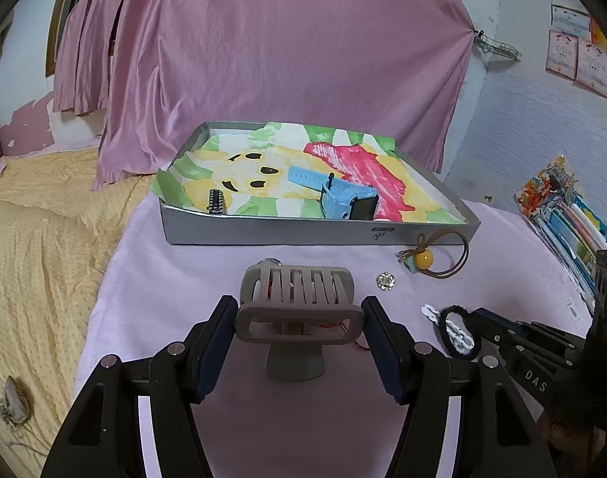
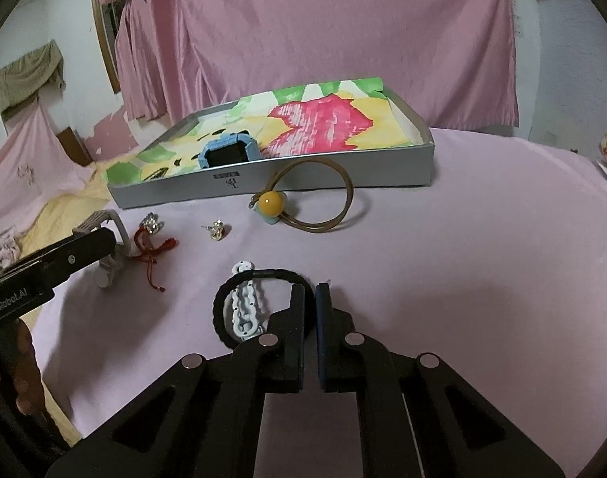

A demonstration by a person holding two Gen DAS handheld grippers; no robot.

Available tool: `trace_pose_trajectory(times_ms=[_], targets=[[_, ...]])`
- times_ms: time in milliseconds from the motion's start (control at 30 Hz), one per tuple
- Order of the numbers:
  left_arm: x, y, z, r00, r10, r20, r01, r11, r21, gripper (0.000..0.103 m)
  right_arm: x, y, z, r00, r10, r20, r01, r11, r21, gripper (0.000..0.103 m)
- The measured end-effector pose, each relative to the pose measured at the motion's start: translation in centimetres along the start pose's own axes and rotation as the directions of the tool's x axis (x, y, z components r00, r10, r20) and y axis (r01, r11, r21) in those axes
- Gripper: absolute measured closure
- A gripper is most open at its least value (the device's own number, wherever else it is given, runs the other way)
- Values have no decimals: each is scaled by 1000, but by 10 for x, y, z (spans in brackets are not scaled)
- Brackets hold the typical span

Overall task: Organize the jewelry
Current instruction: 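Carry the hair band with the right tool while the left tool carries the grey stand over the tray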

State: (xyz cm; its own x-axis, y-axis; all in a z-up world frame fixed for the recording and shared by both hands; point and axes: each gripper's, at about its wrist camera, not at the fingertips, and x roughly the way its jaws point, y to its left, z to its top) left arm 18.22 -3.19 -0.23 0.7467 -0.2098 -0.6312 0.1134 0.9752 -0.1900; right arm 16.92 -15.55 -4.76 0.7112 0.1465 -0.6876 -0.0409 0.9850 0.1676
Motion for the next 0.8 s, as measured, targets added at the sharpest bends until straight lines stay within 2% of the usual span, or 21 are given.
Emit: trace_pose_trajectory(times_ms=[267, 567, 800], targets=[[-13, -1, 7, 997, -51, 52, 51, 999, -1, 42, -17, -2, 16, 994, 52, 100, -53, 999, 10, 98], [-18, 7, 25, 994, -53, 91, 55, 998, -17, 42, -30, -4, 44, 977, 79, 197, -77, 997, -16, 98], [-8, 16, 54, 991, -34, 130, 39, 999, -35, 42, -20, -6, 75, 963, 77, 259, -75, 997, -16, 98]])
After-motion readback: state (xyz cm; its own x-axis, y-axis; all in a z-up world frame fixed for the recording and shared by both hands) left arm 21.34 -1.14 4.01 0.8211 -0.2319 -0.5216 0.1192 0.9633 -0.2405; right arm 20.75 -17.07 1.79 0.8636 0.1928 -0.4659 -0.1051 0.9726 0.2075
